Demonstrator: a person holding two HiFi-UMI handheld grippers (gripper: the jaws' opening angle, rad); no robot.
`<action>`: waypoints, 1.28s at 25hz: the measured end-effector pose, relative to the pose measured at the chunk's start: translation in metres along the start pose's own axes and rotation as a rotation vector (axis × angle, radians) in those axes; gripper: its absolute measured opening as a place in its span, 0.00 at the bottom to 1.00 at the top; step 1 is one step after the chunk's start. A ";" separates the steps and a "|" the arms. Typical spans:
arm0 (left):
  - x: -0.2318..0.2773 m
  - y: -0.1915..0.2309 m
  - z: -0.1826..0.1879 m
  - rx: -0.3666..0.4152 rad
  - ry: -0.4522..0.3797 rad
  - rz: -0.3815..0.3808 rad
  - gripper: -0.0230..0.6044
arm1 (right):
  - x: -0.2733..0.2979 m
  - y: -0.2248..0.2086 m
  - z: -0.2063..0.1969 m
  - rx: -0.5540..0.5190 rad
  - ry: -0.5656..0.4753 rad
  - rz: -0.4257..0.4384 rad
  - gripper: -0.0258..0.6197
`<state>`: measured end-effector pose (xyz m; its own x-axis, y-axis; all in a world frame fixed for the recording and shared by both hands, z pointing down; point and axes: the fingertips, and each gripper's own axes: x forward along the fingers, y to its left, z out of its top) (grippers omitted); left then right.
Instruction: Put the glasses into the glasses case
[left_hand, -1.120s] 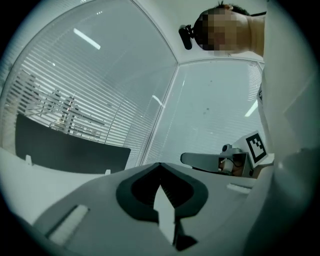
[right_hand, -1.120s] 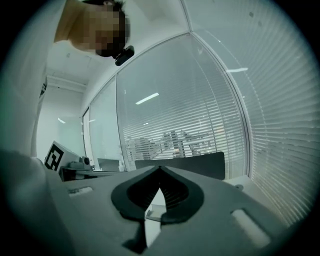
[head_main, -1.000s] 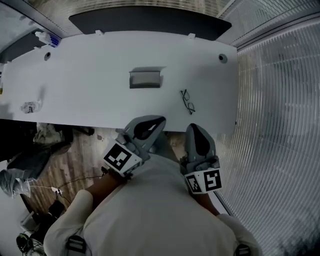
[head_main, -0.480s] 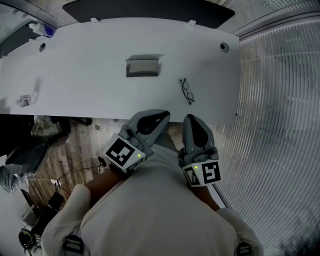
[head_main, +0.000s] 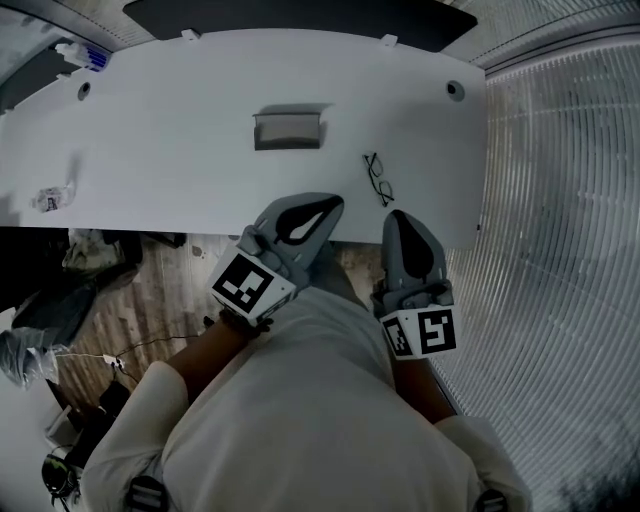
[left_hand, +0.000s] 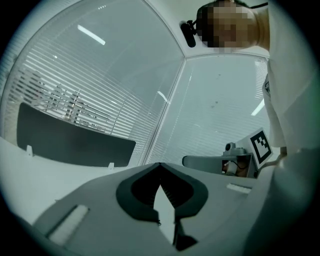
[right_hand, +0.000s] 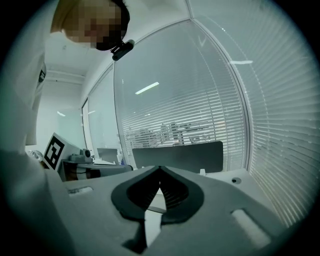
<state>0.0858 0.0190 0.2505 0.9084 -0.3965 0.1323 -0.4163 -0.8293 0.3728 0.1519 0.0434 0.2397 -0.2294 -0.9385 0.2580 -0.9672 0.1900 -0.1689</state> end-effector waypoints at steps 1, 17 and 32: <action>0.002 0.002 -0.002 0.002 0.004 -0.001 0.04 | 0.002 -0.002 -0.001 -0.008 0.005 0.000 0.04; 0.058 0.038 -0.079 -0.011 0.067 -0.037 0.04 | 0.035 -0.069 -0.086 -0.075 0.155 -0.057 0.04; 0.067 0.043 -0.122 -0.050 0.137 -0.069 0.04 | 0.042 -0.081 -0.130 -0.113 0.232 -0.078 0.04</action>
<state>0.1339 0.0053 0.3876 0.9328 -0.2792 0.2277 -0.3536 -0.8308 0.4298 0.2062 0.0263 0.3873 -0.1599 -0.8629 0.4795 -0.9860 0.1625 -0.0363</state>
